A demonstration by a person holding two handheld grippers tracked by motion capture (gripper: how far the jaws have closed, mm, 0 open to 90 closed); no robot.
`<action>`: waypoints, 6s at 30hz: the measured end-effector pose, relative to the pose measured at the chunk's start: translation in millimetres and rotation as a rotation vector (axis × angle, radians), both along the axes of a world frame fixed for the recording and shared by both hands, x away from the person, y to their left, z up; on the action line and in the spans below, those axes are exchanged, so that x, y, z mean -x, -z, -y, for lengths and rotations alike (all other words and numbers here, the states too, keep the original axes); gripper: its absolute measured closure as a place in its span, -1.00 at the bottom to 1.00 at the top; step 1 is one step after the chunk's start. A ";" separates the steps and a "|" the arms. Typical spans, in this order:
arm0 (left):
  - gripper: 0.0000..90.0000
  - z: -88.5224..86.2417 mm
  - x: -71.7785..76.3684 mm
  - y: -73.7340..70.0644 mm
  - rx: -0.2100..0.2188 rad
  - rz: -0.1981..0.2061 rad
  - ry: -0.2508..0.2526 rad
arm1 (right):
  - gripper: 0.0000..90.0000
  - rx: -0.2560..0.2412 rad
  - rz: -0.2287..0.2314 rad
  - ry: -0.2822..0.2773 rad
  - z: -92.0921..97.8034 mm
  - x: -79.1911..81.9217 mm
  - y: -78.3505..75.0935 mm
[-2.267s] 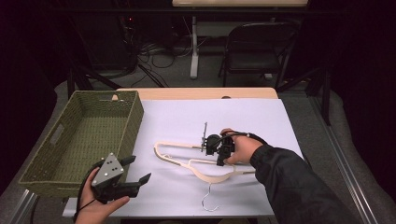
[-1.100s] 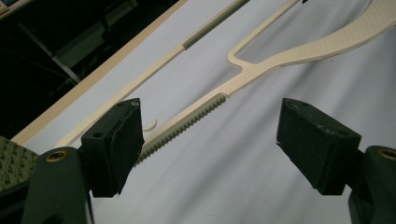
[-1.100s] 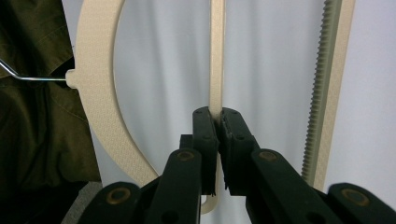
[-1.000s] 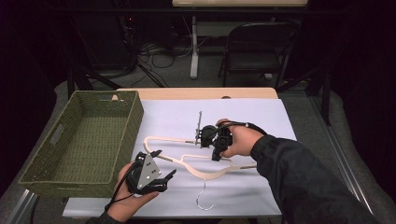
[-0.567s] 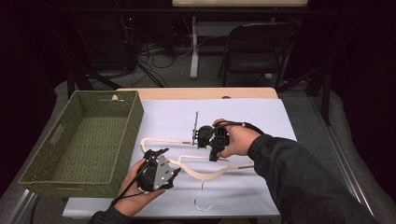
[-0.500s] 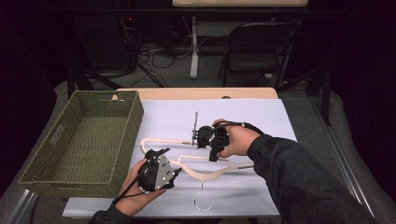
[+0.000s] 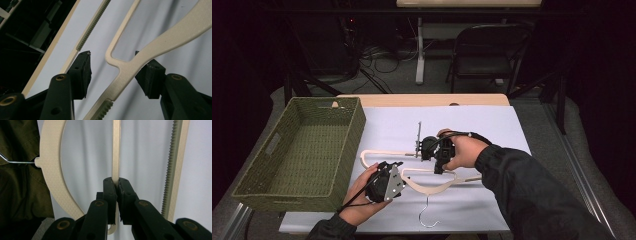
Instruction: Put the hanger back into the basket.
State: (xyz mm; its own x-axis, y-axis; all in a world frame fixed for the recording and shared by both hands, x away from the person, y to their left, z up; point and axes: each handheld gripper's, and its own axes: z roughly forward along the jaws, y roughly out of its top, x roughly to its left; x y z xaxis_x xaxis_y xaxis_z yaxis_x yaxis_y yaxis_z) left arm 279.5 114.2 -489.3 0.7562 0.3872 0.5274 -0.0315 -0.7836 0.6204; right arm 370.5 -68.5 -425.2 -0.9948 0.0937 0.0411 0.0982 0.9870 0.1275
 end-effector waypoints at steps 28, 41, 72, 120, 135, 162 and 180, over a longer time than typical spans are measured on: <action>0.32 2.3 3.2 -3.0 -0.031 0.035 0.108 | 0.91 0.005 -0.009 -0.013 2.0 0.9 -0.3; 0.44 4.8 4.9 2.8 -0.066 0.034 0.108 | 0.91 0.027 -0.010 -0.020 -0.4 -1.6 6.1; 0.93 7.4 8.1 5.4 -0.131 -0.006 0.117 | 0.86 0.031 0.016 -0.030 -4.1 -1.5 10.3; 0.94 -0.1 -74.4 -18.9 0.052 -0.350 -0.239 | 0.20 -0.048 0.260 0.298 78.2 -33.8 -16.9; 0.94 -14.5 -104.6 -21.4 0.183 -0.495 -0.401 | 0.12 -0.045 0.275 0.314 90.7 -27.3 -13.0; 0.94 -44.9 -109.8 -68.7 0.390 -0.646 -0.496 | 0.06 -0.046 0.272 0.335 98.6 -21.2 -10.2; 0.94 -114.2 -97.2 -142.5 0.398 -0.609 -0.497 | 0.06 -0.057 0.282 0.339 98.8 -21.0 -10.1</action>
State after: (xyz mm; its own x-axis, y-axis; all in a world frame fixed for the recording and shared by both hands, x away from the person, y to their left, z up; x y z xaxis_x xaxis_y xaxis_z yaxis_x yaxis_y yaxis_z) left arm 376.7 228.4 -346.8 0.5573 0.8154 -0.1564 0.6808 -0.3410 0.6482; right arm 391.5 -167.3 -415.1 -0.8811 0.4220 -0.2133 0.3687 0.8956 0.2489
